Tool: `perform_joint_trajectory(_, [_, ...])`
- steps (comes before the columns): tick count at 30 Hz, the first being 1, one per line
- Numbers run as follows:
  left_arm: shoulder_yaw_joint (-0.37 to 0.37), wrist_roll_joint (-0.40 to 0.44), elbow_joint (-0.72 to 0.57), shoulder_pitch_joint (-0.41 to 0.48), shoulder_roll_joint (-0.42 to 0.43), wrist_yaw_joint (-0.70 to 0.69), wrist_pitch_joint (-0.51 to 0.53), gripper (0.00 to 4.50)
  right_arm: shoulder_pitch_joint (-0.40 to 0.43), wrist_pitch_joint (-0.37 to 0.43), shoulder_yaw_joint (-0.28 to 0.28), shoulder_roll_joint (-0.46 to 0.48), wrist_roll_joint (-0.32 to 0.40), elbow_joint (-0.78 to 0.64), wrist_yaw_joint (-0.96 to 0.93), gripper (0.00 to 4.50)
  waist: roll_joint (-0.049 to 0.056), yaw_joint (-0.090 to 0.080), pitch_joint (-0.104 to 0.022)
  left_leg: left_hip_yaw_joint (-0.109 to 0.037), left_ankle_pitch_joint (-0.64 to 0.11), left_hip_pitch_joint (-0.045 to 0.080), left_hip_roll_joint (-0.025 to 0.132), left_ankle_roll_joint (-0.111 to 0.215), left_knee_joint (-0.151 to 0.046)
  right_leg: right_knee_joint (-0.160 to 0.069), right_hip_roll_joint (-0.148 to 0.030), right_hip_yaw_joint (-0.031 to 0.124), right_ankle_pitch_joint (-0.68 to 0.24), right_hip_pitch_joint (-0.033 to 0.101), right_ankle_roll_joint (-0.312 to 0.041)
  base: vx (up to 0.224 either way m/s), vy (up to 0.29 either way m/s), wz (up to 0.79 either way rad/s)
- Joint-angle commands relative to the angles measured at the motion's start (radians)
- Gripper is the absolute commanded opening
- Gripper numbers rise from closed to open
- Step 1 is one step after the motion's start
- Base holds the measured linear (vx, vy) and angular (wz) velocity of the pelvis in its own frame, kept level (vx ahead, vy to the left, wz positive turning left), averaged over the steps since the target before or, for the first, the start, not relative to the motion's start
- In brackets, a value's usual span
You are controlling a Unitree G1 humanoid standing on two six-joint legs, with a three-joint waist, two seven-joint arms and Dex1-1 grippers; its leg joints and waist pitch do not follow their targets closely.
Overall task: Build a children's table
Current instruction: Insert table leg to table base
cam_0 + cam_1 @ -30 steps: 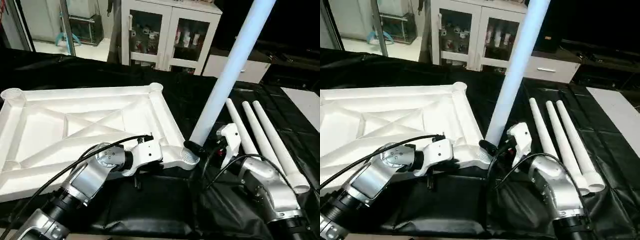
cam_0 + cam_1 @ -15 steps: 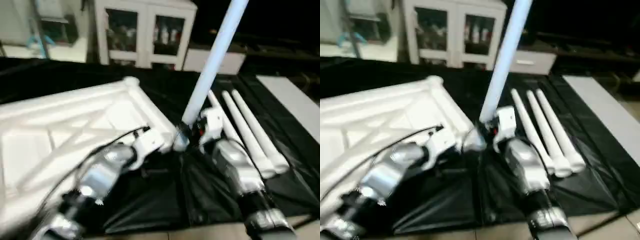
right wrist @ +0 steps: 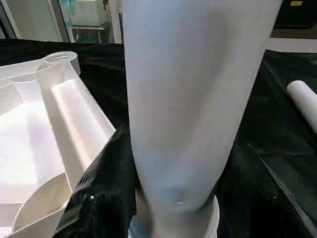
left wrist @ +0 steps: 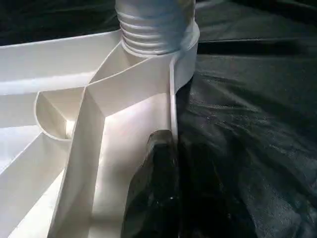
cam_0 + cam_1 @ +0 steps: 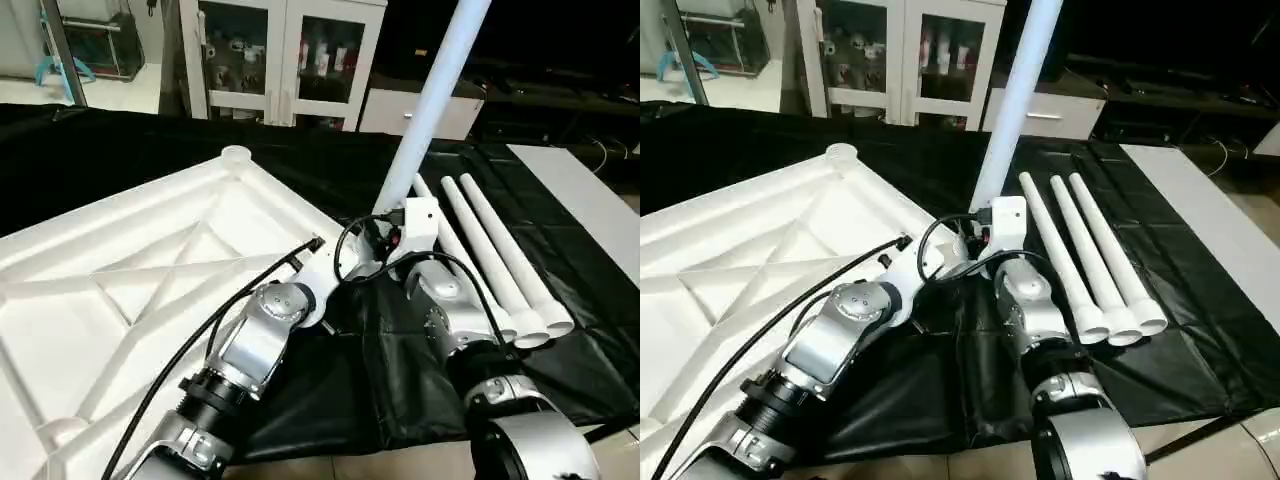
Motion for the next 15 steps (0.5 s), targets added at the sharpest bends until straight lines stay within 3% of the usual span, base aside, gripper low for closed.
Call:
perform_joint_trajectory(1, [0.032, -0.003, -0.018, -0.01, -0.014, 0.051, -0.02, 0.0, 0.027, 0.025, -0.014, -0.01, -0.015, 0.075, -0.028, 1.87, 0.002, 0.003, -0.048, -0.029, -0.409, 0.025, 0.062, -0.017, -0.082, -0.076, -0.066, 0.038, -0.321, 0.008, -0.11, 0.0, 0.0, 0.0])
perform_joint_trajectory(5, [0.025, -0.004, -0.025, -0.004, -0.007, 0.043, -0.014, 0.0, 0.021, 0.008, -0.02, -0.009, -0.021, 0.094, -0.022, 1.87, 0.003, 0.004, -0.048, -0.028, -0.393, 0.024, 0.062, -0.013, -0.082, -0.073, -0.065, 0.038, -0.307, 0.009, -0.112, 0.0, 0.0, 0.0])
perform_joint_trajectory(12, [0.018, -0.006, -0.029, -0.001, 0.004, 0.028, -0.017, 0.0, 0.004, -0.017, -0.017, -0.02, -0.042, 0.128, -0.018, 1.87, 0.006, 0.001, -0.046, -0.031, -0.437, 0.025, 0.062, -0.027, -0.083, -0.082, -0.065, 0.036, -0.382, 0.003, -0.099, 0.0, 0.0, 0.0])
perform_joint_trajectory(14, [0.019, -0.007, -0.028, -0.001, 0.01, 0.023, -0.019, 0.0, 0.004, -0.024, -0.017, -0.02, -0.036, 0.117, 0.012, 2.57, 0.004, -0.001, -0.047, -0.033, -0.451, 0.025, 0.062, -0.031, -0.084, -0.082, -0.064, 0.035, -0.389, 0.003, -0.095, 0.0, 0.0, 0.0])
perform_joint_trajectory(15, [0.018, -0.006, -0.029, -0.002, 0.016, 0.019, -0.021, 0.0, 0.005, -0.024, -0.017, -0.021, -0.032, 0.108, 0.03, 2.57, 0.004, -0.001, -0.047, -0.033, -0.452, 0.025, 0.062, -0.031, -0.084, -0.082, -0.064, 0.035, -0.388, 0.003, -0.095, 0.0, 0.0, 0.0])
